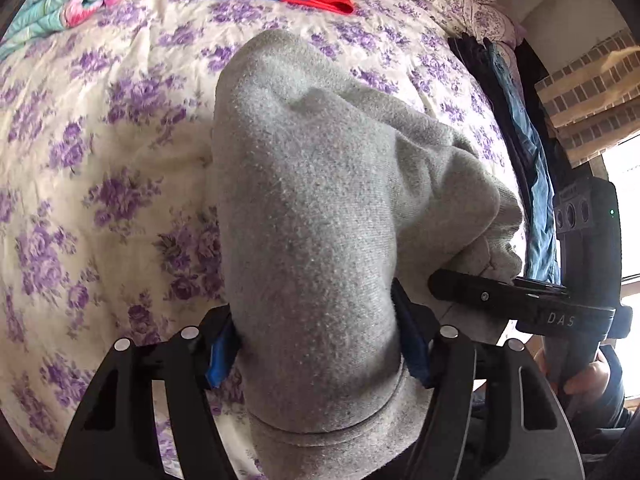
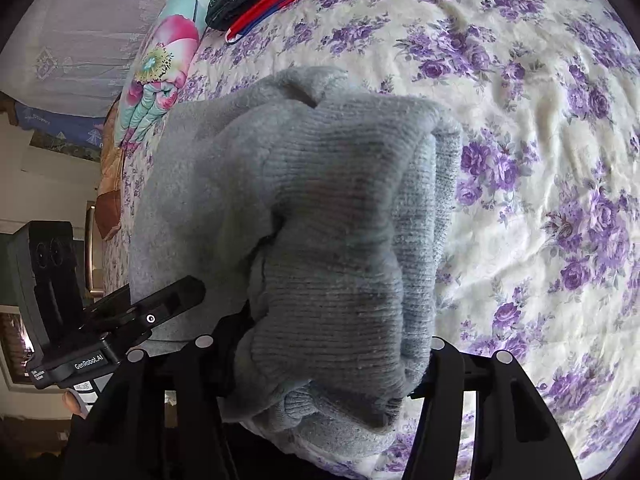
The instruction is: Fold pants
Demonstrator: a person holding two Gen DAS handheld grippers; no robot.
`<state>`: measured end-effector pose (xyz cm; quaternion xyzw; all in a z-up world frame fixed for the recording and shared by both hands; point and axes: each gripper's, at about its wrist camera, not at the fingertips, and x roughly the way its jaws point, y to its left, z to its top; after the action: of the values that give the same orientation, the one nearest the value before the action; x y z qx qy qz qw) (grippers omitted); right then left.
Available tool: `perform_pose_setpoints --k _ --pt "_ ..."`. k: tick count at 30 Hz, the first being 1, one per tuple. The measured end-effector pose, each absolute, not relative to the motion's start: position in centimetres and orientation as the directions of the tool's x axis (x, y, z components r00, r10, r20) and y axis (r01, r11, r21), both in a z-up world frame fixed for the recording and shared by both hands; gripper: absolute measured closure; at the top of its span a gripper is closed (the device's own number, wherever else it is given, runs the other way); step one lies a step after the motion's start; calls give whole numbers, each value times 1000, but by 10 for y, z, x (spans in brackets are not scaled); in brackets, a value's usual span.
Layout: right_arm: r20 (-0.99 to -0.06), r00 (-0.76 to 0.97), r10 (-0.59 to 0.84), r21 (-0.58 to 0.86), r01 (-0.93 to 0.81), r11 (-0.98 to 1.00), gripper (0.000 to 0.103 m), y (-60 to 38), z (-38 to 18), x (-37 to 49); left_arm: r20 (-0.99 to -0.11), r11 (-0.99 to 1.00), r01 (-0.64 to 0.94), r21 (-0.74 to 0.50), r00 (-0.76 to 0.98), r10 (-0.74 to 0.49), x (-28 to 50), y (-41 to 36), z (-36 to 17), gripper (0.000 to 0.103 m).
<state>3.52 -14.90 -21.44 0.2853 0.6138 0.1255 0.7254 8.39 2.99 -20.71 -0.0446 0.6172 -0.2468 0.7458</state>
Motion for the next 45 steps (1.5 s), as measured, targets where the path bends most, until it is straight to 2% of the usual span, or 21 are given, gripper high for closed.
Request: perform_pose_setpoints --k 4,7,13,16,20,23,24,25,27,29,31,33,36,39,42,45 --pt "-807 249 535 578 151 802 45 -154 -192 63 -893 871 345 -350 158 -421 110 26 -182 38" --pt "-810 256 528 569 127 812 45 -157 -166 116 -884 864 359 -354 173 -434 157 26 -163 38" --pt "-827 395 401 425 -30 905 45 -150 -75 283 -832 846 389 -364 273 -483 322 20 -100 38" --pt "-821 441 362 390 -30 920 45 -157 -55 362 -823 853 383 -355 306 -479 404 11 -84 38" --pt "-836 451 313 341 -19 940 46 -162 -62 438 -839 874 371 -315 321 -439 476 -3 -92 38" --pt "-850 433 300 331 -5 944 45 -168 -90 468 -858 872 366 -326 273 -436 507 -13 -123 35" --pt "-861 418 290 321 5 947 39 -168 -104 472 -874 877 357 -322 243 -420 516 -15 -141 31" --pt "-869 410 277 310 15 951 35 -169 -121 475 -889 888 344 -304 233 -395 522 -18 -159 19" --pt "-847 461 265 306 15 952 29 -172 -139 471 -889 905 306 -295 259 -377 526 -16 -182 4" --pt "-831 490 264 289 -25 957 25 -168 -139 466 -869 888 271 -371 235 -435 530 -8 -187 4" --pt "-842 464 276 291 -42 956 25 -168 -132 469 -870 891 271 -365 241 -430 527 -4 -181 4" --pt "-857 438 271 289 -29 957 26 -172 -118 468 -877 907 277 -318 277 -392 516 2 -166 5" --pt "-835 511 204 217 -35 976 25 -175 -80 437 -877 932 284 -223 359 -320 483 9 -136 5" --pt "-808 582 89 90 -28 996 15 -175 -43 392 -866 948 273 -163 421 -270 432 20 -105 5" --pt "-791 609 51 24 -52 998 5 -170 -18 328 -853 961 252 -111 473 -222 374 26 -78 5" --pt "-792 609 25 -3 -44 999 4 -162 -10 258 -836 975 216 -57 523 -165 302 28 -54 5"
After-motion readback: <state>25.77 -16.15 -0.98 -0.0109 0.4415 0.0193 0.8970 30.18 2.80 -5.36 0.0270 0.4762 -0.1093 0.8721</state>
